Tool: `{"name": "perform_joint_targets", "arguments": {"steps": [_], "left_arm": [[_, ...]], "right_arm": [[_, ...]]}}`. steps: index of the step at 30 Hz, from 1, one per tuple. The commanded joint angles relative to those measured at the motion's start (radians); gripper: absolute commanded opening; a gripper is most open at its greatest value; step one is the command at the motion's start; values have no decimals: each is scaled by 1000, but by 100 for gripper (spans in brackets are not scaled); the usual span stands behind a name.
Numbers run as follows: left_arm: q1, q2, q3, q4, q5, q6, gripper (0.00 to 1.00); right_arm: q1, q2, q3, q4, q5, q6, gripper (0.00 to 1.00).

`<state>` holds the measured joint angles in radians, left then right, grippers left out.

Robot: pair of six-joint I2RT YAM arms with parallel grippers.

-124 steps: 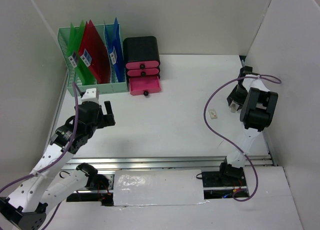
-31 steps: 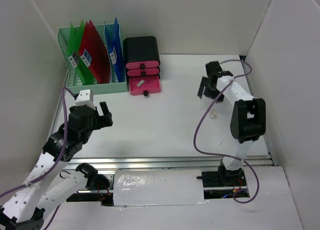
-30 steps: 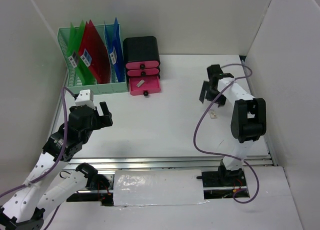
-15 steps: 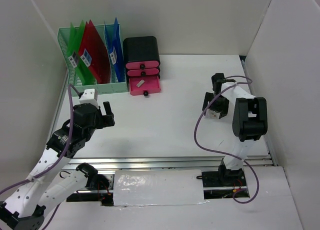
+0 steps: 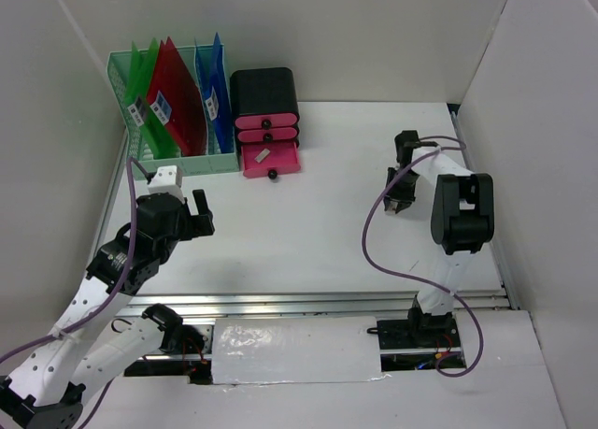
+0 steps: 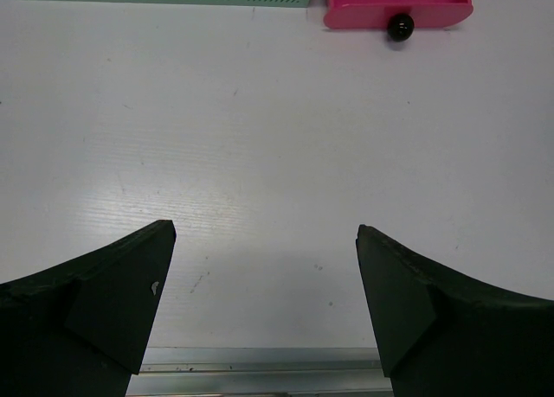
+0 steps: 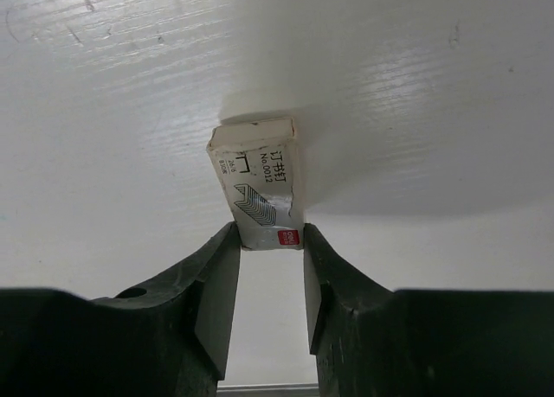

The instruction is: Organize the desk

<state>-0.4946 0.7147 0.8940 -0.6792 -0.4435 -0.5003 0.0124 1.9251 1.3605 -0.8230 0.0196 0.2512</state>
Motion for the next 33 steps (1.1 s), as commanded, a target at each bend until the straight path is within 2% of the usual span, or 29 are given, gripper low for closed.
{"name": "perform_joint_targets", "arguments": {"steps": [1,4,5,10,13,14,15,16,17,19,21,23,24,25,26,28,30,33], "left_arm": [[-5,-9,-1,33,-11,12,100],[-5,-8,-1,35,-12,12,100],[-5,-8,-1,35,-11,12,100],[-5,-8,-1,35,-11,12,99],[-4,-6,-3,36,-12,12,100],[-5,-4,-1,36,-14,12,100],[-4,-3,-1,35,-14,12,100],[-4,-3,-1,35,-15,12,100],[-4,-3,-1,35,-15,11,99],[-5,-3,-1,35,-15,12,100],[-4,0,0,35,-12,12,100],[-4,6,2,33,-14,14,99],[-4,6,2,33,-14,13,100],[-4,8,2,30,-15,14,100],[-5,8,2,30,-23,11,100],[-4,5,2,26,-37,5,99],[-4,3,-1,24,-43,2,100],[-4,3,-3,24,-41,0,100]], "right_arm": [[4,20,37,4,-50,-17,24],[4,37,55,-7,9,2,56],[4,60,61,-17,19,-1,60],[8,92,74,-15,8,-1,61],[9,97,92,-11,0,-3,50],[17,94,95,-10,-1,-1,37],[24,88,95,-5,-1,3,30],[35,59,92,16,-4,13,15],[75,39,83,34,-6,20,11],[135,-24,87,70,-15,46,9],[262,-70,114,152,-75,81,9],[340,-83,133,313,-200,176,13],[403,-75,134,379,-236,239,11],[429,-63,135,518,-256,381,10],[449,-45,152,569,-259,461,10],[501,29,207,672,-196,679,9],[532,109,262,670,-83,849,10],[560,163,301,720,14,1011,12]]}}
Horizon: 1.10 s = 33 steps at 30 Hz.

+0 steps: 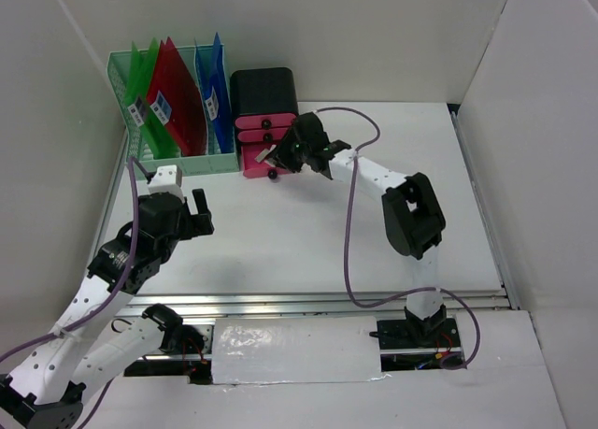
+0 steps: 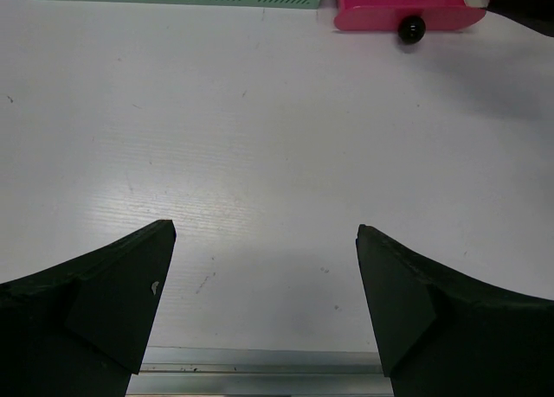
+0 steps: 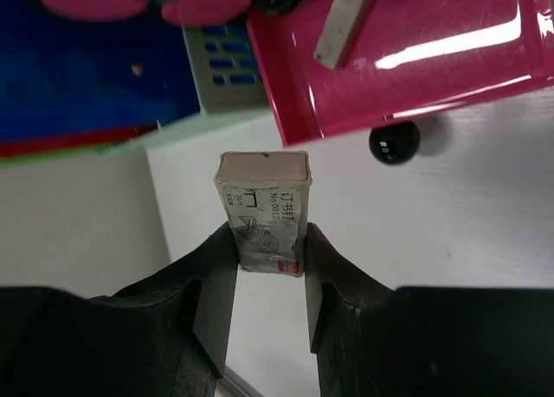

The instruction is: Organize the desk

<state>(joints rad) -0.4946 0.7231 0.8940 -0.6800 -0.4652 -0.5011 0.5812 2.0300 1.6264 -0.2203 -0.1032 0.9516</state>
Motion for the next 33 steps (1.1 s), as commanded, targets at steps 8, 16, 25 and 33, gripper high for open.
{"name": "perform_joint_targets", "arguments": {"steps": [8,16,25,33], "left_arm": [[-4,-24,-1,28,-24,1,100],[-4,-31,-1,30,-21,3,100],[-4,-31,-3,31,-10,9,100],[-5,-39,-3,30,-15,6,99]], "right_arm": [[-14,225,236,39,165,401,13],[-23,300,320,13,162,401,38],[-21,193,224,52,157,325,82],[-18,-10,-61,50,212,56,57]]}}
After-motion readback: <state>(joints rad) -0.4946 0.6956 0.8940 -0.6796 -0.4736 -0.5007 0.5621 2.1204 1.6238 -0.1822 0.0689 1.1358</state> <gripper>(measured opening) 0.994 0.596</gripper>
